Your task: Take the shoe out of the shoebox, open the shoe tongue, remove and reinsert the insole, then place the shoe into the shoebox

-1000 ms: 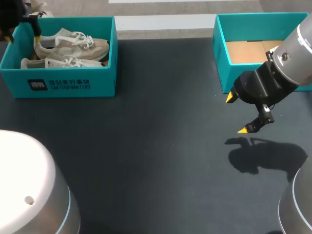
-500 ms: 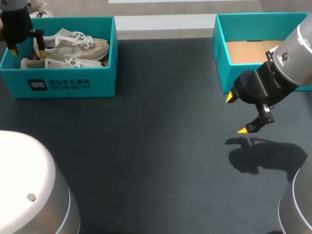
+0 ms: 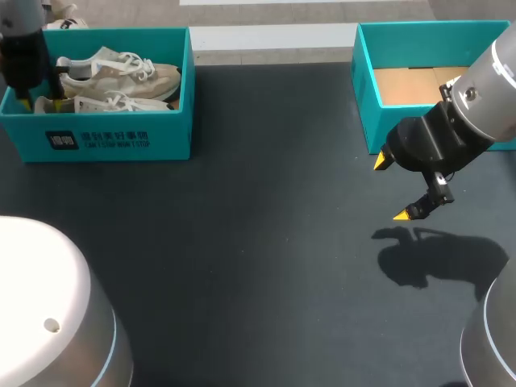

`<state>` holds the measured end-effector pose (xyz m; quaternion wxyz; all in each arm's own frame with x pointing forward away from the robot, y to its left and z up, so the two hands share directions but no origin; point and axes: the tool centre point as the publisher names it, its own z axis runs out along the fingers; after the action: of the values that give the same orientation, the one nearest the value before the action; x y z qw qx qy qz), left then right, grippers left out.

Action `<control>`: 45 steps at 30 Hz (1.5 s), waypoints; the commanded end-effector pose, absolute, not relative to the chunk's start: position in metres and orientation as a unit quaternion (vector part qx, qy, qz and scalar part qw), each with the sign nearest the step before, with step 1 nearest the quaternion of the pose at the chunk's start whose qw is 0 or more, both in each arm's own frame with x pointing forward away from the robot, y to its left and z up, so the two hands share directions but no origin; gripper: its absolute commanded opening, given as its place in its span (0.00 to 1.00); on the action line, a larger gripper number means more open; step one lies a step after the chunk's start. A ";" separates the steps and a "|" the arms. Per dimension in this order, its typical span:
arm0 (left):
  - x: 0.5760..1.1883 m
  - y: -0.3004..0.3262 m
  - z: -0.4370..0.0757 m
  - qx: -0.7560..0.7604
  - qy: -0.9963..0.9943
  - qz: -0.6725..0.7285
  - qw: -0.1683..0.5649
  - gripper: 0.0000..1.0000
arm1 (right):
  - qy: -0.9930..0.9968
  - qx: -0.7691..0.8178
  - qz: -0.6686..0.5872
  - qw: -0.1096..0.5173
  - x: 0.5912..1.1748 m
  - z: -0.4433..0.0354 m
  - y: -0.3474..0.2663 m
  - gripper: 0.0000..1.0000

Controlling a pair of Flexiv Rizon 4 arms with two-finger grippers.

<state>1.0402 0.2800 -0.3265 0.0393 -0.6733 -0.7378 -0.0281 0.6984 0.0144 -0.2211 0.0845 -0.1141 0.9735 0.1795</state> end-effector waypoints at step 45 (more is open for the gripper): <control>1.034 0.321 -0.224 -0.705 -0.696 -0.051 0.121 0.00 | 0.974 -0.113 0.178 0.085 0.698 -0.222 0.015 1.00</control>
<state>1.0387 0.3245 -0.2532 0.1181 -0.7065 -0.6963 -0.0447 0.6984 0.0144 -0.2211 0.0845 -0.1141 0.9735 0.1795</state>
